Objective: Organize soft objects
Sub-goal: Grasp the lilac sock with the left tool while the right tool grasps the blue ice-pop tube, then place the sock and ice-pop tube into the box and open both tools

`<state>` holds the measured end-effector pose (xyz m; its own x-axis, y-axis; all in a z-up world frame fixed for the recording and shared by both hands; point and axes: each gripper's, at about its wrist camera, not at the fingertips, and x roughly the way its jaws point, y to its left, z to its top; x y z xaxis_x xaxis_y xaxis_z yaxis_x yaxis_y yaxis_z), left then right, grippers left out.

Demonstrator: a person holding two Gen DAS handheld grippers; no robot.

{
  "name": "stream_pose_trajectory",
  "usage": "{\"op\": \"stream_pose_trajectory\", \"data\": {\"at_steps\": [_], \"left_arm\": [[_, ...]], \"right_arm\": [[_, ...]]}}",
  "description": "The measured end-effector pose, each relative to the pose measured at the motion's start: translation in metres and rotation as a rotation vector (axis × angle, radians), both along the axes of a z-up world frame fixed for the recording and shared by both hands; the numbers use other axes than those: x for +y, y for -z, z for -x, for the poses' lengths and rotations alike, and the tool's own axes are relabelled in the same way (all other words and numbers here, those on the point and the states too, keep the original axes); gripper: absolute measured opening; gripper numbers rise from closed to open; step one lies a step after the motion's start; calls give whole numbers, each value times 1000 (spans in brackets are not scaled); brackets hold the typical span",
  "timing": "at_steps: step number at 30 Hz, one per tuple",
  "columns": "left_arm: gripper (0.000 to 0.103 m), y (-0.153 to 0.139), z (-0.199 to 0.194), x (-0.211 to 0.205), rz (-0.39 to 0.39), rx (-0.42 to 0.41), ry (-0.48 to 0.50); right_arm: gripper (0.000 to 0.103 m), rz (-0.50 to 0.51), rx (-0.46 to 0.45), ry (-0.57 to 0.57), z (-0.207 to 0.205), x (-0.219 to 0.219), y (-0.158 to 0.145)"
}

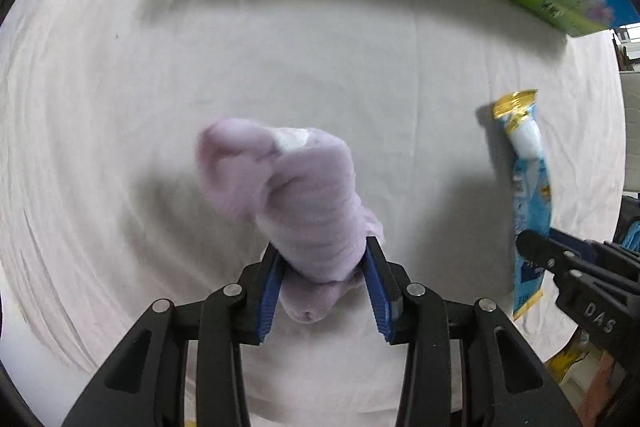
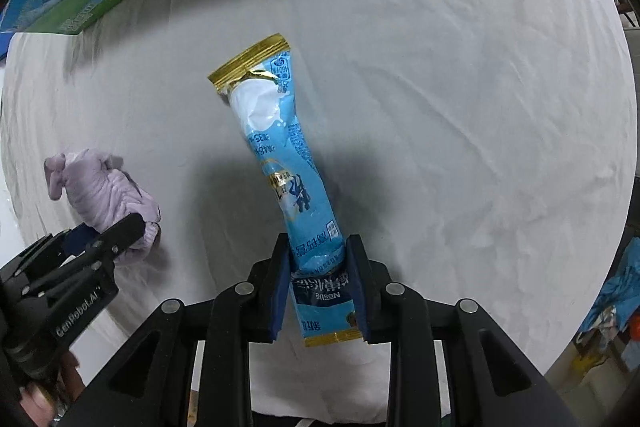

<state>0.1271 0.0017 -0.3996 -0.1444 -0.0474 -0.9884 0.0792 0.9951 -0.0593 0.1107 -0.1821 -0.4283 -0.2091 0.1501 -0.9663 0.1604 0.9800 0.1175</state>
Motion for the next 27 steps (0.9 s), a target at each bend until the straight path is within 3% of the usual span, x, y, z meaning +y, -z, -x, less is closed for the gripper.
{"op": "stream_pose_trajectory", "data": {"at_steps": [7,11,13,15,22,27], "left_arm": [[39,13,-20,16,79,41,-99],[42,22,-31,19,87,59,-115],[42,28,-37,28,84,57,-112],[41,27,-44,30,95,55,-138],[36,17,-34,47,99,12,-145],[35,-9,-20,35,92,-49,-109]], "right_arm": [[48,46,-61,-28,-12,14,-5],[48,61,-47,-39,-25,20,7],[43,55,-33,-37,-25,21,9],[21,81,-45,-49,-24,26,7],[15,58,-57,-61,-11,34,-3],[14,-5,-92,-58,-12,20,-38]]}}
